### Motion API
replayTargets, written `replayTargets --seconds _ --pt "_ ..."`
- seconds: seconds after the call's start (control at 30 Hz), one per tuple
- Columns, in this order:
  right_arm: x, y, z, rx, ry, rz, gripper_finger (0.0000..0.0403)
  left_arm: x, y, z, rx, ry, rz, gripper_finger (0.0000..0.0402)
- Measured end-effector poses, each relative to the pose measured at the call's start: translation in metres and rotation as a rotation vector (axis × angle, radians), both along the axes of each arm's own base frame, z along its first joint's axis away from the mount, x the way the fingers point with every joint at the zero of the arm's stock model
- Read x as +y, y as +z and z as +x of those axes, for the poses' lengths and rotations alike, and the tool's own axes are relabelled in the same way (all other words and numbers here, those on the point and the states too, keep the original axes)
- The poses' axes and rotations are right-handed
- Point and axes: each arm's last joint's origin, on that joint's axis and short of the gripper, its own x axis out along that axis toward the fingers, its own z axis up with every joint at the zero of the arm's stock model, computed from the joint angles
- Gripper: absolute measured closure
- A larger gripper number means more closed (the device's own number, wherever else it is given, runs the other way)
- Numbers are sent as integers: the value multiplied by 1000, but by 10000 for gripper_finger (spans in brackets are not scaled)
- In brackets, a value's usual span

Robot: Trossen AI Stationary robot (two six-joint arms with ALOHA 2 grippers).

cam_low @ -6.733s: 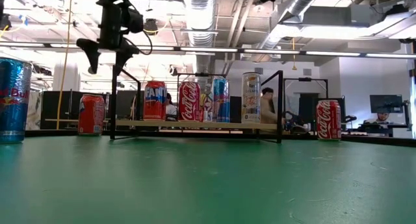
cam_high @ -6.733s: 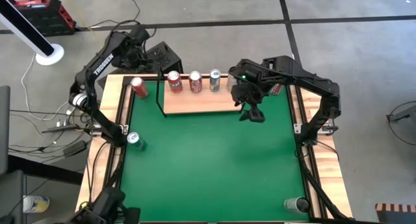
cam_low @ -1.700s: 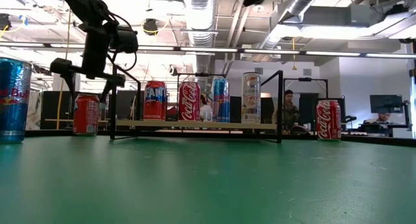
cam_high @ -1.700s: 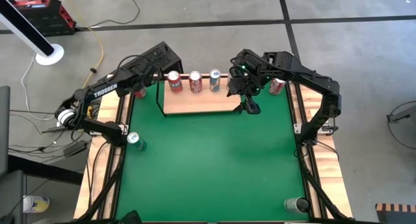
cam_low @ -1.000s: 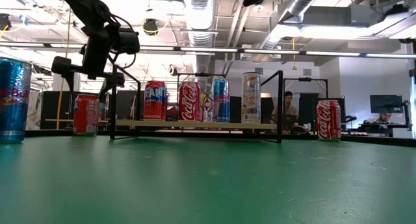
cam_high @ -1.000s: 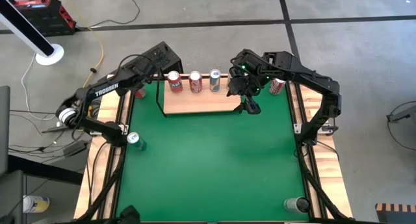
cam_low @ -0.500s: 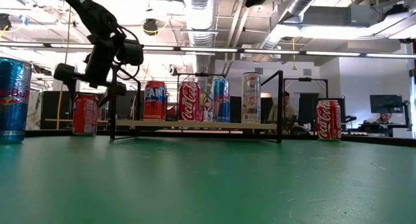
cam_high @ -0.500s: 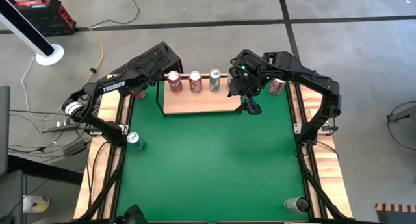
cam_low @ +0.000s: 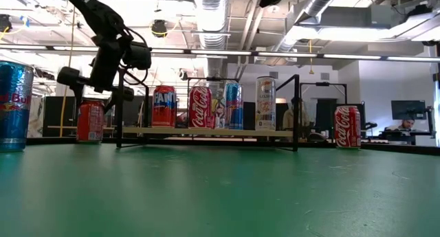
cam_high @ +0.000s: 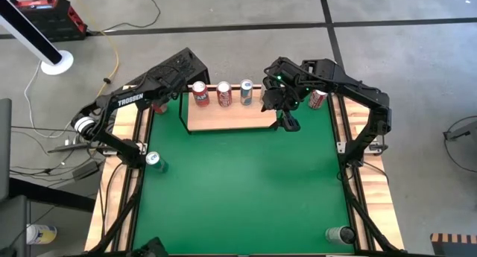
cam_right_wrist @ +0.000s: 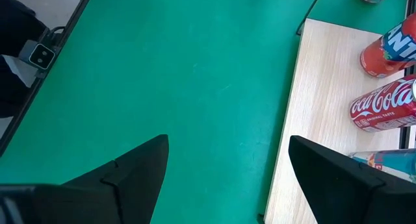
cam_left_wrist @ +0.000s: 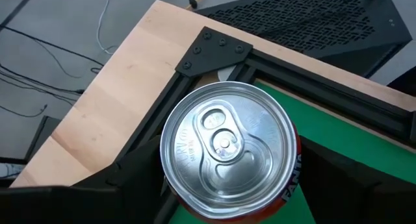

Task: Place canned beverage on shelf
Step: Put the orange soda can, aligned with the other orange soda can on the shelf

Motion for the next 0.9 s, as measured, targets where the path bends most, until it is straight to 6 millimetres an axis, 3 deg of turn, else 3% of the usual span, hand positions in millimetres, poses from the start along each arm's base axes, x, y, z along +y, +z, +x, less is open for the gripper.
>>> replayTargets --seconds 0.2,0.6,0.9 --pt "0 0 0 -1 0 -1 58 -9 12 -1 -22 -45 14 125" --pt "0 1 1 -22 12 -17 58 -44 70 -18 -113 -107 262 125" --pt "-2 4 5 -69 -14 -13 58 -82 123 -11 -267 -533 478 125"
